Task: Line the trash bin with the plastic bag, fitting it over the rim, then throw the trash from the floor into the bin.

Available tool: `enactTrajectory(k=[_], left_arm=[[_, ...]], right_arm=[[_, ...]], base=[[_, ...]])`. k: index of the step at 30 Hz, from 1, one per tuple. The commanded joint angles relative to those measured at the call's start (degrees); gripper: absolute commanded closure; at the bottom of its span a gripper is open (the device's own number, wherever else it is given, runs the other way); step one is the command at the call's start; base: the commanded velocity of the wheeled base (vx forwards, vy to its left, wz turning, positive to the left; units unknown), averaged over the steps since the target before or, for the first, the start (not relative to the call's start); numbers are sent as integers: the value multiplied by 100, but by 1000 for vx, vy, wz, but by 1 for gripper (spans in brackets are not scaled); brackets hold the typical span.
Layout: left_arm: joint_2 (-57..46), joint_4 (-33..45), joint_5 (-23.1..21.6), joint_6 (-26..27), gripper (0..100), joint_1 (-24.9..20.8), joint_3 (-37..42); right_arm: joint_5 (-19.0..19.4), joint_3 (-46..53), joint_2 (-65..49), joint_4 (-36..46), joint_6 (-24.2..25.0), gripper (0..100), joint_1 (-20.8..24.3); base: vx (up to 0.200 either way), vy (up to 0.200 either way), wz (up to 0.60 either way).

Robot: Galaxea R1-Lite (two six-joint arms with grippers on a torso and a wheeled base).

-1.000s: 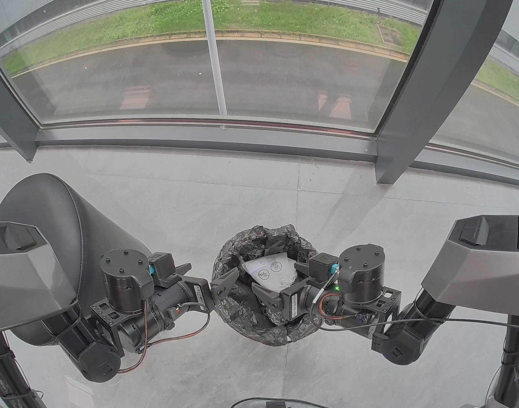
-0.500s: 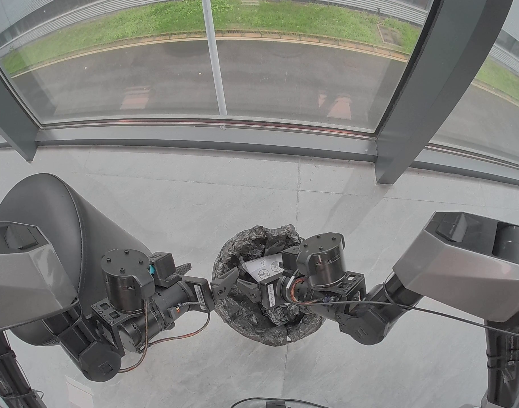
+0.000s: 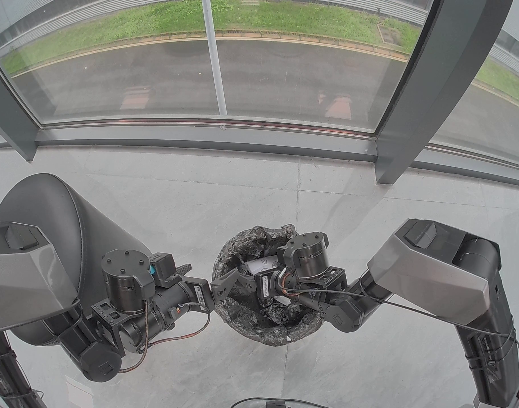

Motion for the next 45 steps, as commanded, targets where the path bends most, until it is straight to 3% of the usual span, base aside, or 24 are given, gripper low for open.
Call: enactTrajectory(k=[1,16,27,34,38,40,41,45], left_arm=[[17,-1,2,-1,0,-2,0],[9,-10,2,-1,0,-2,8],[-97,-10,46,17,0,6,8],[-167,-89,63,61,0,24,26],[-325,-379,63,210,0,41,158],[-325,-379,63,210,0,41,158],[-572,-370,72,368,0,33,246],[-818,-388,98,738,0,24,369]], right_arm=[[9,-281,356,41,19,0,-101],[-44,-439,444,191,151,0,-119],[-52,607,-1085,147,424,0,-22],[-184,1908,-2105,-187,186,0,-92],[-597,2751,-2650,-767,-306,0,-462],[-597,2751,-2650,-767,-306,0,-462],[-791,3323,-3037,-1163,-666,0,-769],[-808,4026,-3617,-1576,-991,0,-1050]], base=[[0,0,0],[0,0,0],[0,0,0],[0,0,0],[0,0,0],[0,0,0],[0,0,0],[0,0,0]])
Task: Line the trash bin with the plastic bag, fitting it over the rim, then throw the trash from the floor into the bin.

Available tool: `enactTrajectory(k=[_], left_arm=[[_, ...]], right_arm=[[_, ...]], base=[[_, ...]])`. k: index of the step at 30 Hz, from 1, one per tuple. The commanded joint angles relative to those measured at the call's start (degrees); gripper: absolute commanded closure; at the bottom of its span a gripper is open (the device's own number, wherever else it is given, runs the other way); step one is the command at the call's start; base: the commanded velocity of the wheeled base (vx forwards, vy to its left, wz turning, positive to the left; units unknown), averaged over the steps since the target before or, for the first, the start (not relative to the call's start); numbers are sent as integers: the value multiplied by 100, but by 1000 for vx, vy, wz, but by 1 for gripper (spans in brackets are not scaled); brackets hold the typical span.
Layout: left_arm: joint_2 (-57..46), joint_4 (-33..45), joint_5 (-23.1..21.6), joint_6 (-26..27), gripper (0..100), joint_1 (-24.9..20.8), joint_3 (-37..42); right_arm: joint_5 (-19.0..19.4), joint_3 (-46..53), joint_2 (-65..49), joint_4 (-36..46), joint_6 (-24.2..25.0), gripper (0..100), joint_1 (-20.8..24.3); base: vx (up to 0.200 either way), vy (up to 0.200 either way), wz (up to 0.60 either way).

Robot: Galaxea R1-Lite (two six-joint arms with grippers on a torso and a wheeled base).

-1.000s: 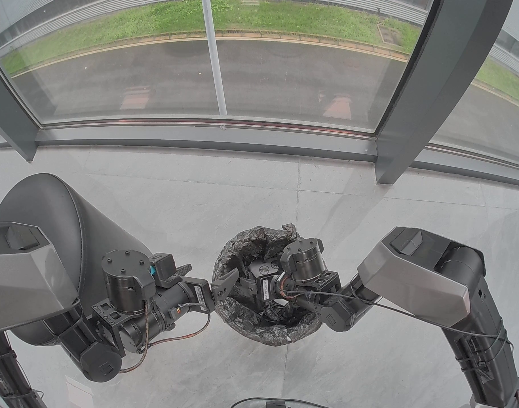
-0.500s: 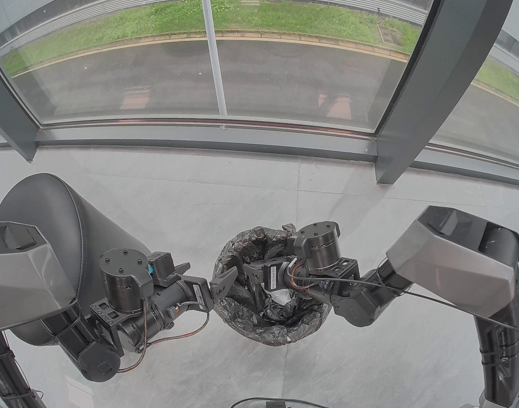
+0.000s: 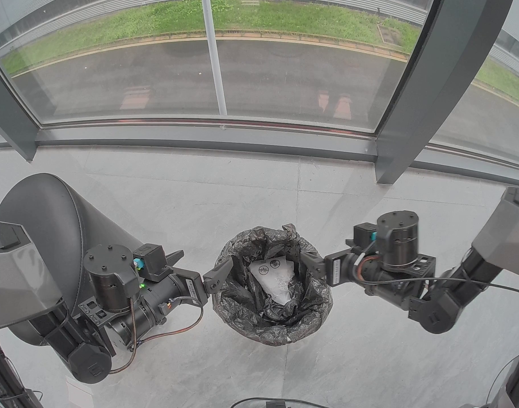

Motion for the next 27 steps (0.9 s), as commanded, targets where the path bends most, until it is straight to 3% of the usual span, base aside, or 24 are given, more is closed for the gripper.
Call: enactTrajectory(k=[1,4,10,13,19,22,27], left_arm=[[-589,-71,109,627,0,-9,274],[-896,-142,391,1339,0,-62,450],[-1485,-309,505,2262,0,-132,802],[-1819,-238,804,2393,0,-141,819],[-2795,298,883,2508,0,-132,881],[-3560,869,988,2604,0,-123,846],[-5010,2363,1164,2604,0,-123,793]], right_arm=[[-177,1283,-1415,-655,-576,0,-609],[-186,1881,-2267,-717,-814,0,-811],[-379,2900,-3700,-681,-1183,0,-1181],[-546,3270,-4324,-681,-1315,0,-1383],[-1003,4148,-5704,-594,-1613,0,-1910],[-1311,4131,-6732,127,-1763,0,-2130],[-1399,4087,-8754,1815,-2237,0,-2209]], base=[[0,0,0],[0,0,0],[0,0,0],[0,0,0],[0,0,0],[0,0,0],[0,0,0]])
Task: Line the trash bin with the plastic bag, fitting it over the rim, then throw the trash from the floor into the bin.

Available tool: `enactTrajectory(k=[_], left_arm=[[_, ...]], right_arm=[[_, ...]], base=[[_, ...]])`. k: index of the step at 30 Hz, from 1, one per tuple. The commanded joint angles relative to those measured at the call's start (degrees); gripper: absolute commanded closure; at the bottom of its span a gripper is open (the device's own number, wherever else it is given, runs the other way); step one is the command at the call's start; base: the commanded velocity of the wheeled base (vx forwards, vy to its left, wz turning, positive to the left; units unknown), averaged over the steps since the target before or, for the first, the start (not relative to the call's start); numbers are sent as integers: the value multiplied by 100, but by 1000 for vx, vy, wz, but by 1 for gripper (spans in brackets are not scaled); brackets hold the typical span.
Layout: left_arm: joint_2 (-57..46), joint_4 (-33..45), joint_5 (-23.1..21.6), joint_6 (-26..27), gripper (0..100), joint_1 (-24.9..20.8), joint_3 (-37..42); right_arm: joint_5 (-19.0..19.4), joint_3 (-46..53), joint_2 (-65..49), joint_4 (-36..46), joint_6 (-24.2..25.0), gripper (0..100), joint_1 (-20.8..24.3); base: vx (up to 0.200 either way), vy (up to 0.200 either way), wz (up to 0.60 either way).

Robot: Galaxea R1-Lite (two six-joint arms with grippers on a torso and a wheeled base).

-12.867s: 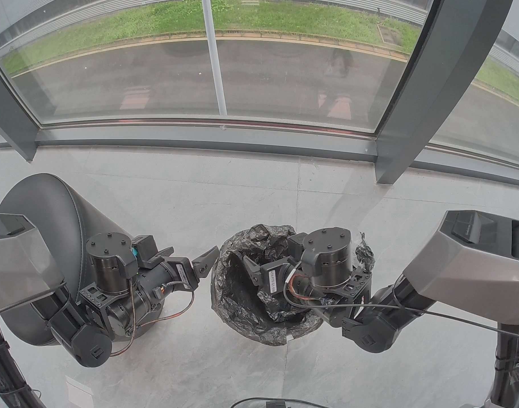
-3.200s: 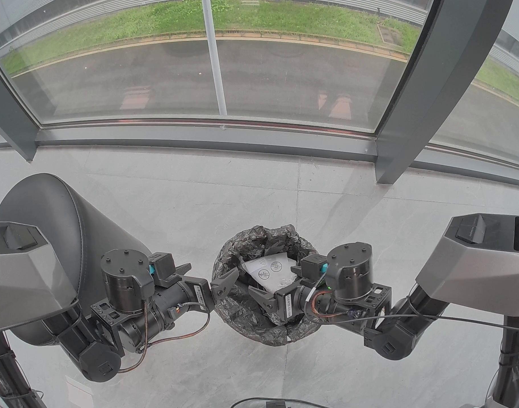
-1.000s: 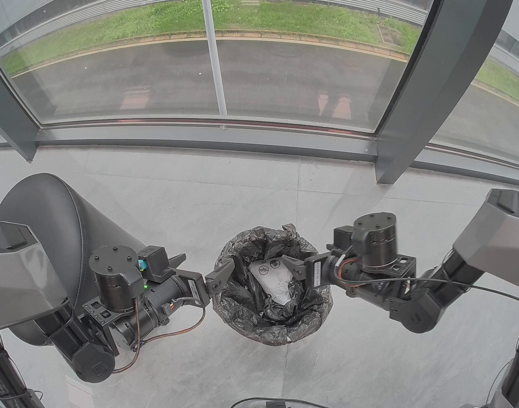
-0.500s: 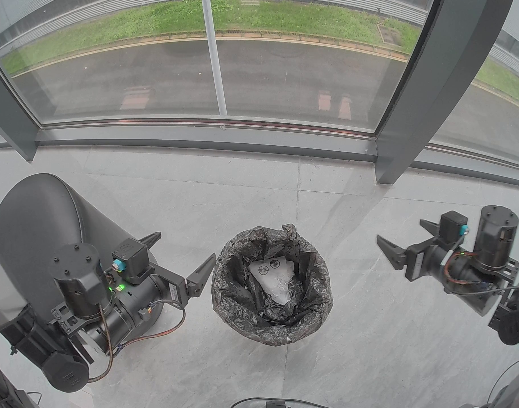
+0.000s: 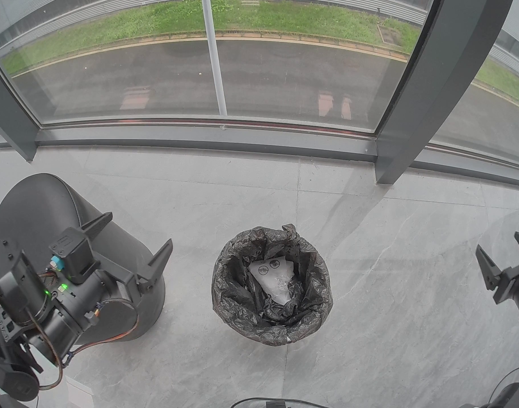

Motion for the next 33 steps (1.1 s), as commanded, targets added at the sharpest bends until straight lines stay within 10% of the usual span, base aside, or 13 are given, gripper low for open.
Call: enactTrajectory(k=[1,11,23,28,33], left_arm=[[-2527,1921,233,122,0,4,-64],[-5023,5569,233,52,0,751,-802],[-6544,6808,233,61,0,1955,-776],[-7581,7555,162,87,0,3282,-811],[-7809,7590,22,8,0,3633,-609]], right_arm=[[-307,177,-3281,1960,-663,0,-425],[299,-201,-5434,3929,-733,0,-1181],[862,265,-5856,4035,-478,0,-1524],[1442,230,-5856,5292,225,0,-1524],[1987,203,-5856,5335,752,0,-1524]], base=[[0,0,0],[0,0,0],[0,0,0],[0,0,0],[0,0,0]])
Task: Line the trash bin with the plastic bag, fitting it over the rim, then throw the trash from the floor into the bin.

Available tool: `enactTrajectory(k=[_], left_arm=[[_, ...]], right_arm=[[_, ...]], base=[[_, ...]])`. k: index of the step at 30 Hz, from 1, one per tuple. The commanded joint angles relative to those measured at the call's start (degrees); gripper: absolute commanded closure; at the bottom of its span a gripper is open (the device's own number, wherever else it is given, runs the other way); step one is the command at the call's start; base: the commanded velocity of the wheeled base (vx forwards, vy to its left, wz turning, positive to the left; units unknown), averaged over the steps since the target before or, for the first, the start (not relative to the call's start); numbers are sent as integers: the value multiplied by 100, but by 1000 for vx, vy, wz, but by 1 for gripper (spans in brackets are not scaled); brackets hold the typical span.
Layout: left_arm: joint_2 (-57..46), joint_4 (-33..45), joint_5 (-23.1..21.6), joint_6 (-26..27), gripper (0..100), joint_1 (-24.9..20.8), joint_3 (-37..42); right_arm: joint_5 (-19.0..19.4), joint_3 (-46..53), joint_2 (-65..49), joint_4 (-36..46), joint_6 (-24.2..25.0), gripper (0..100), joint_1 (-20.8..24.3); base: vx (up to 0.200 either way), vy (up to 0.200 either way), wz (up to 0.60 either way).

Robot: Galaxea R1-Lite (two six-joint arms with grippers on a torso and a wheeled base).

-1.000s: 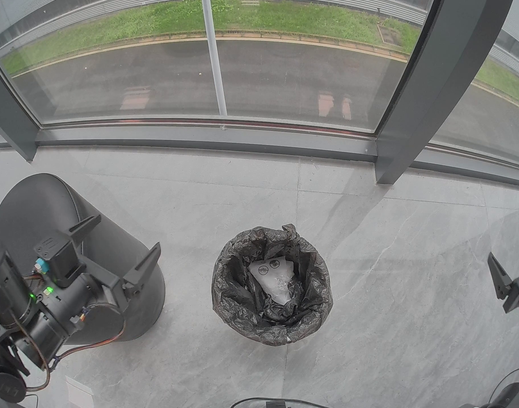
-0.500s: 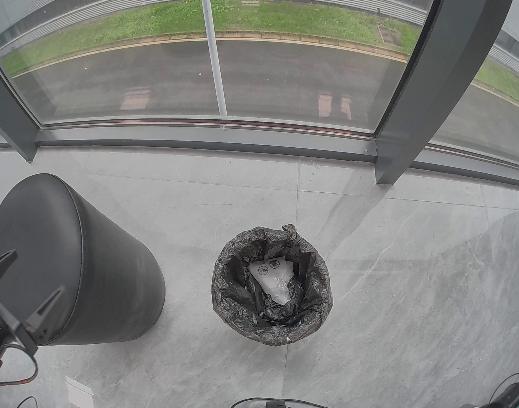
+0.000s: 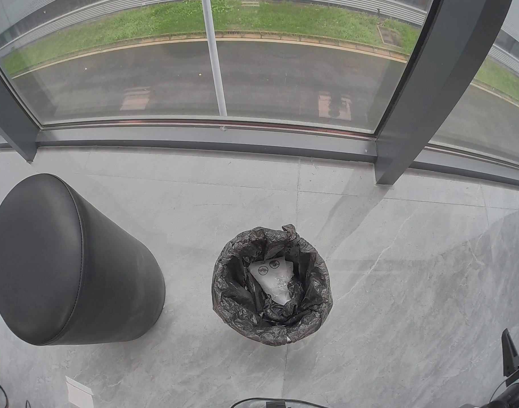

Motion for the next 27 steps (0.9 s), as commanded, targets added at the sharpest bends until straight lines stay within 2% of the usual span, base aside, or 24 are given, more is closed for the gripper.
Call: enactTrajectory(k=[1,5,7,12,16,17,19,21,24,27], left_arm=[[-731,121,-100,-124,0,513,239],[-731,77,-127,-274,0,513,608],[-731,-125,-381,-309,0,513,1180],[-731,-855,-733,-344,0,513,2111],[-767,-873,-1146,-616,0,451,2111],[-767,-864,-1313,-898,0,442,2111],[-775,-855,-1392,-1065,0,442,2111],[-775,-837,-1717,-1258,0,442,2111],[-775,-776,-2069,-1240,0,442,2111],[-731,-706,-2192,-1179,0,442,2111]], right_arm=[[441,13,-123,223,376,0,-27],[370,13,-123,205,394,0,-27],[133,75,-123,214,455,0,-27],[107,75,-123,240,543,0,-27],[194,92,-123,284,411,0,-27],[274,84,-123,346,306,0,-27],[300,84,-123,346,288,0,-27],[300,84,-123,346,297,0,-27],[300,84,-123,346,324,0,-27],[291,84,-123,355,350,0,-27]], base=[[0,0,0],[0,0,0],[0,0,0],[0,0,0],[0,0,0],[0,0,0],[0,0,0],[0,0,0],[0,0,0],[0,0,0]])
